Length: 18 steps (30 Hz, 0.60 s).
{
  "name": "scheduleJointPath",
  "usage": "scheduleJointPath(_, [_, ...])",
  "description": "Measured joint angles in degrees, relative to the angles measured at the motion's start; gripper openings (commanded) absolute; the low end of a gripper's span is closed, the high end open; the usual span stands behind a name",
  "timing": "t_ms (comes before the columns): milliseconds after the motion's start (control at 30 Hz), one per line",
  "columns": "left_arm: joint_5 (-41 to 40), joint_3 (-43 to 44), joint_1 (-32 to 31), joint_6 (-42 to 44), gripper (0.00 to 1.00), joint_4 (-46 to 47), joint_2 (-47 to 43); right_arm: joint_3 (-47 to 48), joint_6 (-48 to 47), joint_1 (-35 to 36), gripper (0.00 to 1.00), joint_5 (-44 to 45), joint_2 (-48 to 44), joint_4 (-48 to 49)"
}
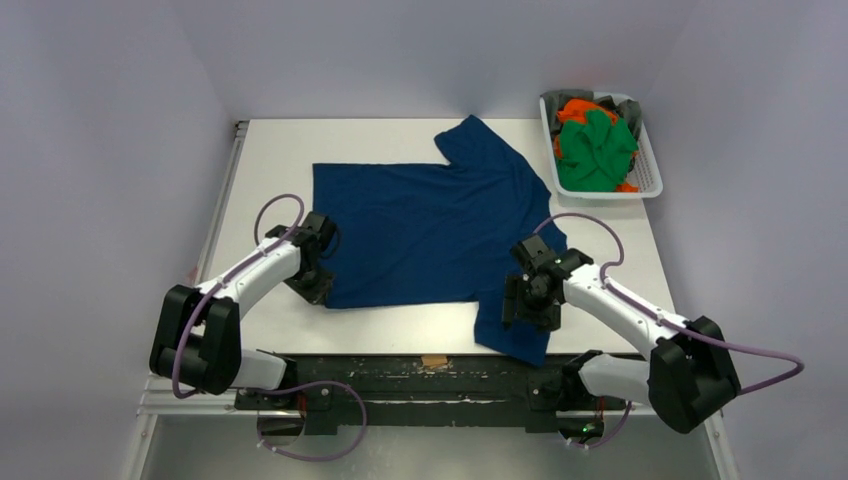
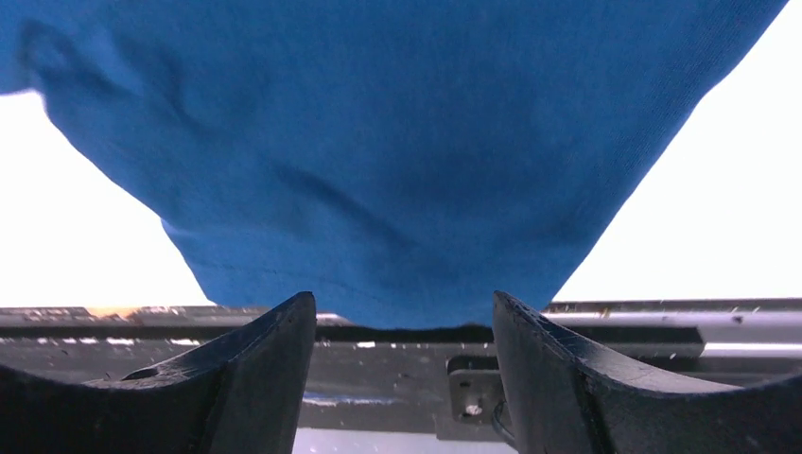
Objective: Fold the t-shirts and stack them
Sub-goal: Grab the side of the flattened tshirt closest away from the robot with both arms
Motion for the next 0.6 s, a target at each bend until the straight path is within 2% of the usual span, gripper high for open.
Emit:
scheduleJointPath(200, [-0.1,0.0,0.0,1.8,0.00,0.8,0.7,-5.1,5.6,4.0,0.59,-1.6,-2.3,-1.3])
scheduleJointPath(367, [-0.3,0.0,0.0,2.6,0.00,1.5,0.7,-7.6,8.2,4.9,0.55,-1.4,-0.1,0.5])
scheduleJointPath(433, [-0.3,0.0,0.0,3.0,0.00,2.0,0.7,-7.9,8.6,4.9,0.43,-0.8,1.2,1.4])
scheduleJointPath(500, [-0.3,0.0,0.0,3.3,0.00,2.2,0.7,-7.6,8.8,4.9,0.22,-0.4,2.1,1.4])
scheduleJointPath(600, [-0.3,0.0,0.0,3.8,0.00,2.4,0.8,-6.9,9.0,5.1,0.05,-0.4,3.0,1.4])
